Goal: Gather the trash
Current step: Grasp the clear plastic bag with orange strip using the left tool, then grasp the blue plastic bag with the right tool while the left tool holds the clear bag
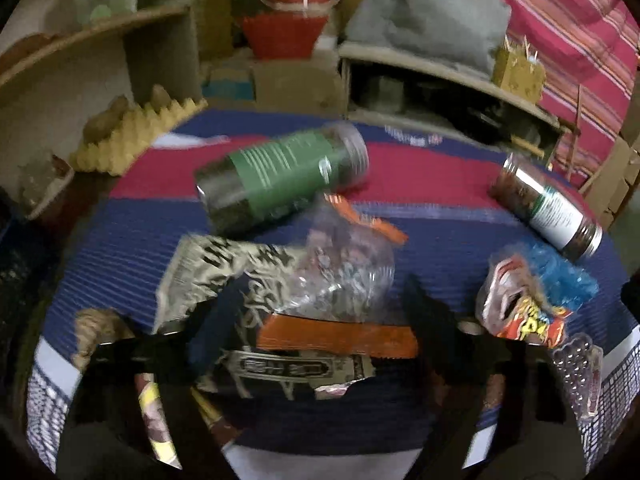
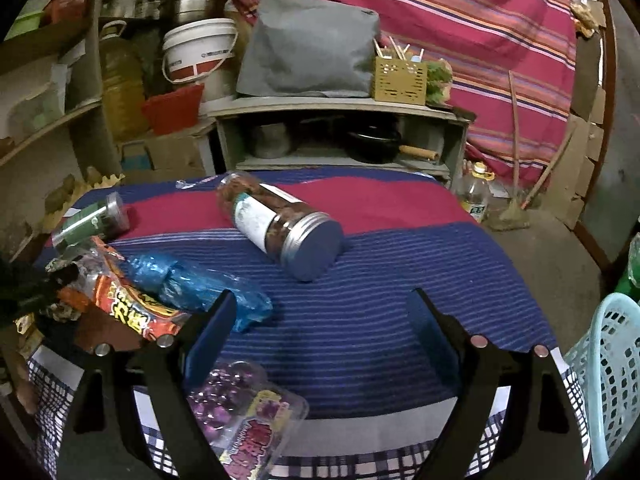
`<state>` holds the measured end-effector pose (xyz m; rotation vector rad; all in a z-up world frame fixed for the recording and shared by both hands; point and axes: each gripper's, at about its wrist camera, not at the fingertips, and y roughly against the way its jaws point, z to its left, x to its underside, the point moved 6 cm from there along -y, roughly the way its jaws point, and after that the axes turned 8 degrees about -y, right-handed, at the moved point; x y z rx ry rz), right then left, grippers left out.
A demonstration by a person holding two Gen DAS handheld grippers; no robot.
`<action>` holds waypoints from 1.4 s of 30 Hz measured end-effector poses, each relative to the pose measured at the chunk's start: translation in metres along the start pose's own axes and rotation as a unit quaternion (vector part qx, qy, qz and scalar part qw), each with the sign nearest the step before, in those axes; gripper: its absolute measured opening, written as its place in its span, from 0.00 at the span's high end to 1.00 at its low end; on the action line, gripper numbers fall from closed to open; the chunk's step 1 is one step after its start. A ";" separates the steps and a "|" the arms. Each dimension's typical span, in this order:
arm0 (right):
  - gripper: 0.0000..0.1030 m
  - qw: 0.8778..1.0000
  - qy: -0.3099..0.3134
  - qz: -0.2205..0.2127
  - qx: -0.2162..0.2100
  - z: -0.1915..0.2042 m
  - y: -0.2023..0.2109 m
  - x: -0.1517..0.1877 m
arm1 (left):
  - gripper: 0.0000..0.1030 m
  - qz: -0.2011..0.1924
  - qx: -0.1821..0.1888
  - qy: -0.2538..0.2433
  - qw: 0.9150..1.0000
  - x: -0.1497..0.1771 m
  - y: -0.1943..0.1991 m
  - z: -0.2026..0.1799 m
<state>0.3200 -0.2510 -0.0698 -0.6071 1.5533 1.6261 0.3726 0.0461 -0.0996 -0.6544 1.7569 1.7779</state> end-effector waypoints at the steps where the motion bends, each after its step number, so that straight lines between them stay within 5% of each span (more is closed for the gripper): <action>1: 0.17 1.000 -0.001 0.000 0.000 0.000 0.000 0.000 | 0.41 0.004 0.008 0.006 1.000 0.001 -0.003 0.001; 16: 0.17 0.997 0.066 0.004 -0.032 0.058 -0.008 -0.004 | 0.44 -0.045 -0.016 -0.009 0.999 -0.010 0.049 0.009; 26: 0.18 0.989 0.102 0.093 -0.045 0.087 -0.056 0.010 | 0.44 -0.049 -0.014 0.009 0.999 -0.013 0.056 0.022; 34: 0.75 0.985 0.089 0.117 -0.096 0.093 -0.060 0.019 | 0.44 -0.056 -0.017 0.001 0.998 -0.015 0.061 0.018; 37: 0.88 0.986 0.084 0.104 -0.102 0.091 -0.054 0.017 | 0.44 -0.057 -0.020 -0.002 0.998 -0.016 0.064 0.018; 42: 0.91 0.990 0.078 0.068 -0.096 0.080 -0.037 0.005 | 0.44 -0.063 -0.020 -0.006 0.998 -0.017 0.072 0.010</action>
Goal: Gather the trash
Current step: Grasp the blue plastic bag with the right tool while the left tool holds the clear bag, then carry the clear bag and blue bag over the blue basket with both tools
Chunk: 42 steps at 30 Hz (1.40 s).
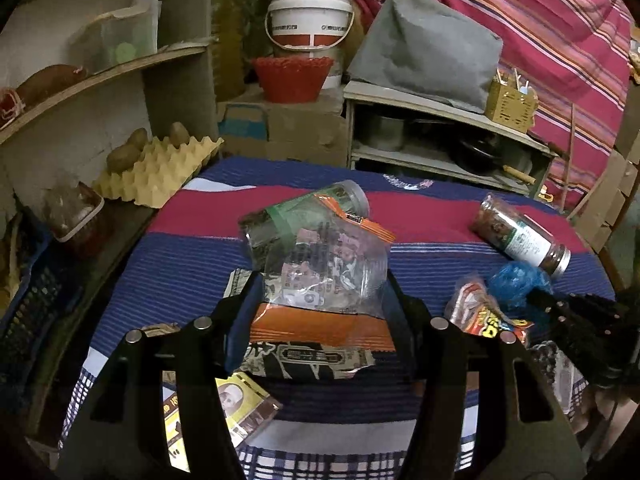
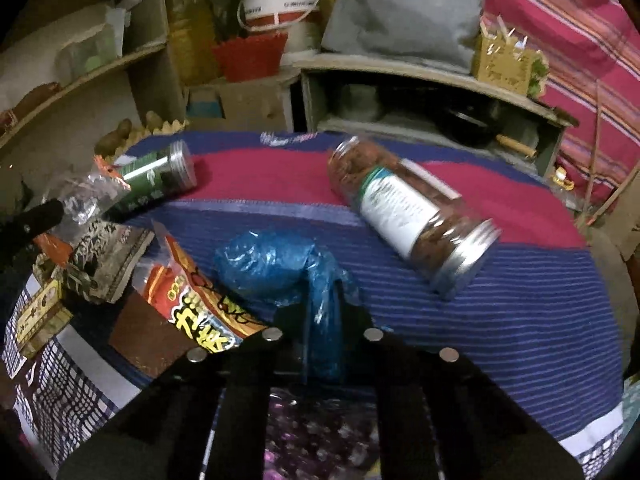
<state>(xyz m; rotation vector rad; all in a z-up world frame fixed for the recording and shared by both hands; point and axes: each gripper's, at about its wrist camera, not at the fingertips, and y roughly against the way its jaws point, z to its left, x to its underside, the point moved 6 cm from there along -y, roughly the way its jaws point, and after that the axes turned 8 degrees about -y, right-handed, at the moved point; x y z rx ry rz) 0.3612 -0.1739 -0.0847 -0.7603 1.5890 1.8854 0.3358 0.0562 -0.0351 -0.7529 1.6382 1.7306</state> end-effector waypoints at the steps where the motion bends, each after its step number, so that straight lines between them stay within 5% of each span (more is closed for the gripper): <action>1: 0.91 1.000 -0.002 -0.007 0.002 -0.004 0.006 -0.003 | 0.44 -0.002 0.000 -0.002 1.000 -0.001 0.002 -0.003; 18: 0.91 0.994 -0.011 -0.089 0.062 -0.074 0.126 -0.001 | 0.44 -0.041 0.053 -0.045 0.997 -0.012 0.052 -0.090; 42: 0.91 0.976 -0.096 -0.111 0.160 -0.227 0.218 0.072 | 0.44 -0.052 0.132 -0.113 0.983 0.009 0.085 -0.232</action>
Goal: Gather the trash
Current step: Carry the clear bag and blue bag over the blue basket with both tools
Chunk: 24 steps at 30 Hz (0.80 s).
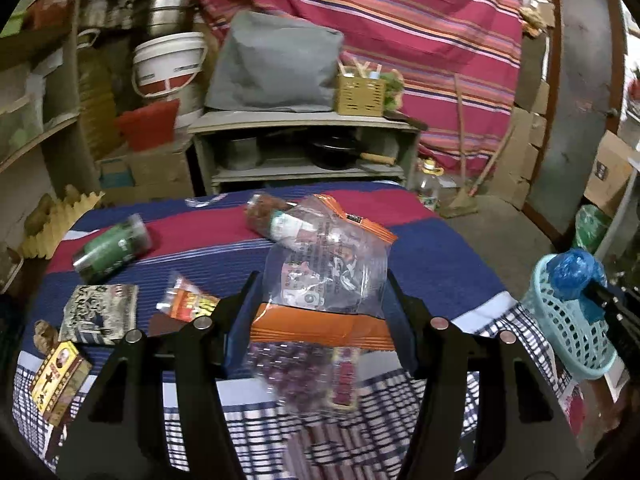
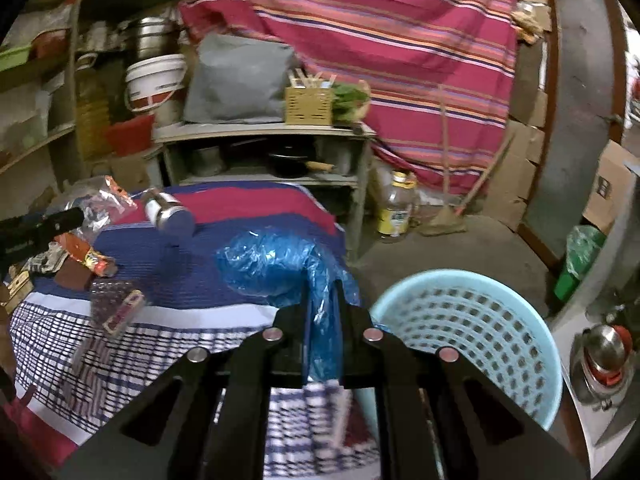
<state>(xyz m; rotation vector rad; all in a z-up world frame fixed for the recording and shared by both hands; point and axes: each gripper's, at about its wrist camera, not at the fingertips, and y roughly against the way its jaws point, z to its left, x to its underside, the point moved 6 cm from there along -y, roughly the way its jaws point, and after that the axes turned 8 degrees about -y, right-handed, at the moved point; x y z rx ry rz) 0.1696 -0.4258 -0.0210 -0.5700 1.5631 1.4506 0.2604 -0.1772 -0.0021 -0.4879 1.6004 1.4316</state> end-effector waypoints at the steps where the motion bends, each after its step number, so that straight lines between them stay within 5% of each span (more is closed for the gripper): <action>1: 0.91 1.000 -0.006 0.000 0.004 -0.008 0.001 0.001 | 0.44 0.000 0.003 -0.001 1.000 0.000 -0.001 -0.003; 24: 0.91 0.996 -0.059 -0.008 0.059 -0.107 0.021 0.016 | 0.44 -0.002 0.085 -0.061 0.995 0.006 -0.010 -0.123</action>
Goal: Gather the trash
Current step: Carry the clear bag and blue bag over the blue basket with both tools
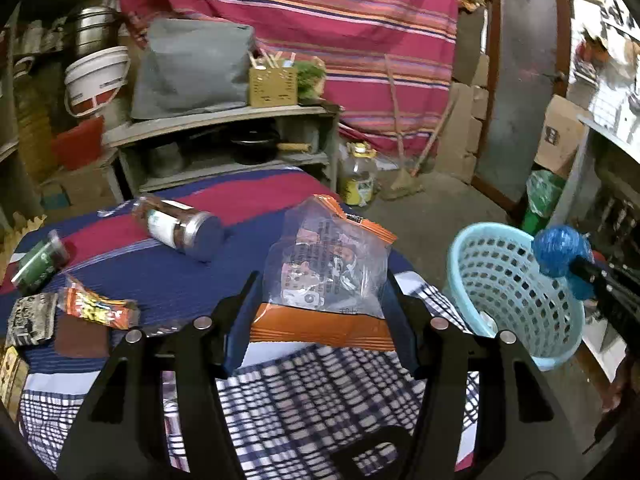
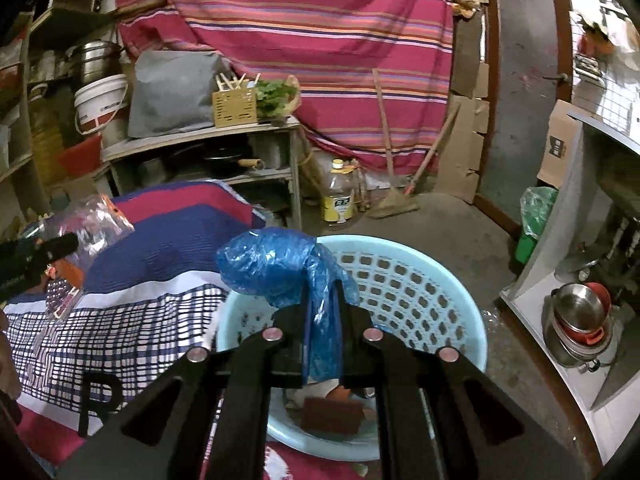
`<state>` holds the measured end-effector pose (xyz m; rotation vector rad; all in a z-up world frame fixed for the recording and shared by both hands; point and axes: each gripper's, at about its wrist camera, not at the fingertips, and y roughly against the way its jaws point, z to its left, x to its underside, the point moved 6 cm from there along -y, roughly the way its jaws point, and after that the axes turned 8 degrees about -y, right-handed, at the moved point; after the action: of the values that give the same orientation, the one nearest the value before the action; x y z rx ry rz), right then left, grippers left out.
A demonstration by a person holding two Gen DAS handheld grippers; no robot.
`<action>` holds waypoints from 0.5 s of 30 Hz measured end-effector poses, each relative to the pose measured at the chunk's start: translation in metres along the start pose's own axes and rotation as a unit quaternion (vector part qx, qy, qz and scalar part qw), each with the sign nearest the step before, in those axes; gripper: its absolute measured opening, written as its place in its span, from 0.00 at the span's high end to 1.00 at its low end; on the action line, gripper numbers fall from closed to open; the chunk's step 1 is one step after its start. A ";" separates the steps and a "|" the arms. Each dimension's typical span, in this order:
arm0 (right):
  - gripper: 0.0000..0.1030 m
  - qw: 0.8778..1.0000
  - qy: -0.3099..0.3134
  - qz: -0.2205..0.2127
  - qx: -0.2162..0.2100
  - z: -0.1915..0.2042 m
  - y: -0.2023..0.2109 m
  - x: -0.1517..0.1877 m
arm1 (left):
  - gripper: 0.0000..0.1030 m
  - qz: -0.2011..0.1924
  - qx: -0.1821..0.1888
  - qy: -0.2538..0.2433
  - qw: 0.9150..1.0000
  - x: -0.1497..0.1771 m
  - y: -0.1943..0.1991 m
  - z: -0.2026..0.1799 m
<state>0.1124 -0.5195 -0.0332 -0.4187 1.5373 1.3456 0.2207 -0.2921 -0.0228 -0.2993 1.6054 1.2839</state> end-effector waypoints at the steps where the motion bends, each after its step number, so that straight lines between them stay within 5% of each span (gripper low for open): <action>1: 0.91 1.000 -0.002 -0.001 0.002 -0.004 0.001 0.000 | 0.44 0.002 0.003 -0.002 1.000 0.001 -0.001 -0.003; 15: 0.91 0.999 -0.029 0.016 0.024 -0.048 -0.013 0.015 | 0.44 0.017 0.106 -0.009 0.994 0.002 -0.038 -0.084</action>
<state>0.0947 -0.5610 -0.0593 -0.3236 1.5309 1.3305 0.2009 -0.3763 -0.0533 -0.1288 1.7212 1.1274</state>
